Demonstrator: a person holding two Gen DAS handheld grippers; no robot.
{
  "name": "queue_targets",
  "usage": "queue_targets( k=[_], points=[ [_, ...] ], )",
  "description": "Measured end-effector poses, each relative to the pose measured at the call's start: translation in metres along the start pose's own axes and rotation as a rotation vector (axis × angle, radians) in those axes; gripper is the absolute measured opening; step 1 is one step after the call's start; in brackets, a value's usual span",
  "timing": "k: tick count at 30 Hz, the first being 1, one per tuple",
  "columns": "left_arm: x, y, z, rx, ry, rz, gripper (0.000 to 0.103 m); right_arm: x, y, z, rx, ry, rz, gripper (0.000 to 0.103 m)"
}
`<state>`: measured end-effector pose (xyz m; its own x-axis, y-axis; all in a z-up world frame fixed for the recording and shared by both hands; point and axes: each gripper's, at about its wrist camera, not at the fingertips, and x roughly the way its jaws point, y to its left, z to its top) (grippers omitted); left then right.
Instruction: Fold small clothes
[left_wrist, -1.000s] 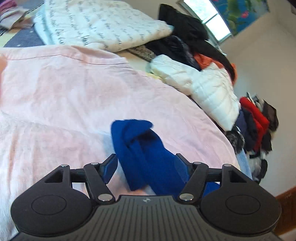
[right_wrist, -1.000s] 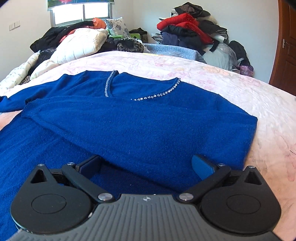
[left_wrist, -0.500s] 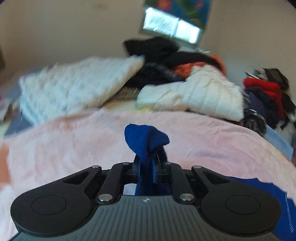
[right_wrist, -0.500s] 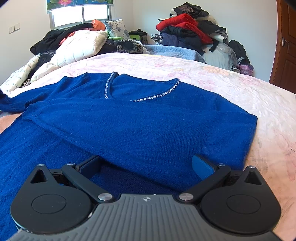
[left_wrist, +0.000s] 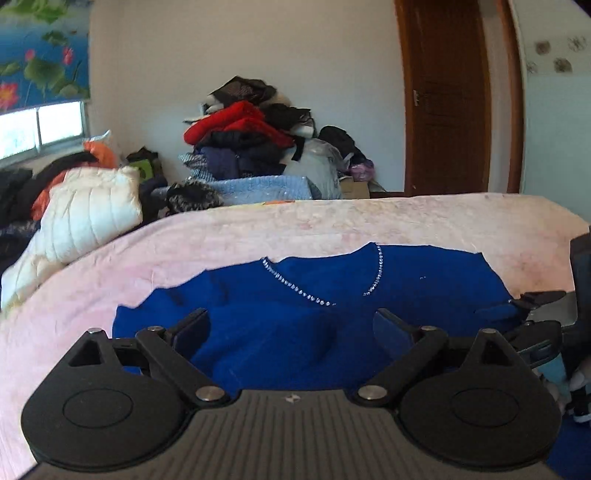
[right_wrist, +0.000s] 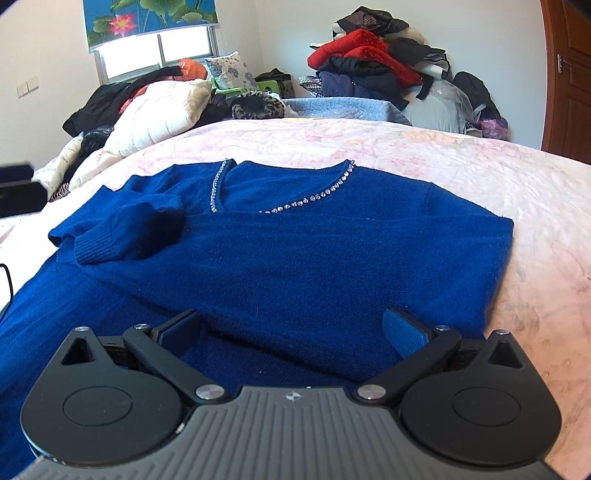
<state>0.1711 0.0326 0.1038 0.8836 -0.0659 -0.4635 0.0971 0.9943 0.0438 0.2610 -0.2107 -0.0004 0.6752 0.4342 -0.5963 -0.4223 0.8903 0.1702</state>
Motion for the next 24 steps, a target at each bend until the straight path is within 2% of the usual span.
queue_targets(
  k=[2,5,7,8,9,11,14,16,17,18,20,24],
  points=[
    [-0.001,0.024,-0.008,-0.143,0.010,0.030,0.096,-0.001,-0.002,0.000,0.011,-0.005,0.008,0.099],
    [-0.006,0.070,-0.028,-0.451,0.023,0.054,0.096,-0.001,-0.002,0.000,0.010,-0.003,0.008,0.099],
    [-0.007,0.092,-0.042,-0.614,0.021,0.065,0.096,0.000,0.003,0.003,-0.016,0.017,-0.026,0.102],
    [-0.010,0.101,-0.050,-0.674,0.013,0.065,0.096,-0.001,0.009,0.008,-0.020,0.035,-0.059,0.096],
    [-0.012,0.106,-0.055,-0.710,0.002,0.063,0.096,-0.003,0.015,0.014,-0.004,0.036,-0.076,0.090],
    [-0.019,0.115,-0.062,-0.771,-0.033,0.075,0.096,-0.016,0.037,0.025,-0.007,-0.025,-0.021,0.088],
    [-0.028,0.131,-0.066,-0.878,-0.071,0.073,0.096,-0.026,0.096,0.036,-0.203,-0.089,0.102,0.083],
    [-0.032,0.142,-0.067,-0.944,-0.072,0.055,0.096,-0.016,0.132,0.039,-0.318,-0.071,0.161,0.075],
    [-0.033,0.148,-0.068,-0.973,-0.065,0.036,0.096,-0.006,0.148,0.041,-0.355,-0.052,0.183,0.066],
    [-0.034,0.151,-0.068,-0.999,-0.059,0.013,0.096,0.005,0.159,0.042,-0.386,-0.031,0.190,0.060],
    [-0.036,0.157,-0.067,-1.037,-0.056,-0.017,0.096,0.030,0.177,0.044,-0.423,0.015,0.169,0.057],
    [-0.038,0.172,-0.068,-1.140,-0.070,-0.083,0.096,0.063,0.184,0.050,-0.377,0.081,0.134,0.058]
  ],
)
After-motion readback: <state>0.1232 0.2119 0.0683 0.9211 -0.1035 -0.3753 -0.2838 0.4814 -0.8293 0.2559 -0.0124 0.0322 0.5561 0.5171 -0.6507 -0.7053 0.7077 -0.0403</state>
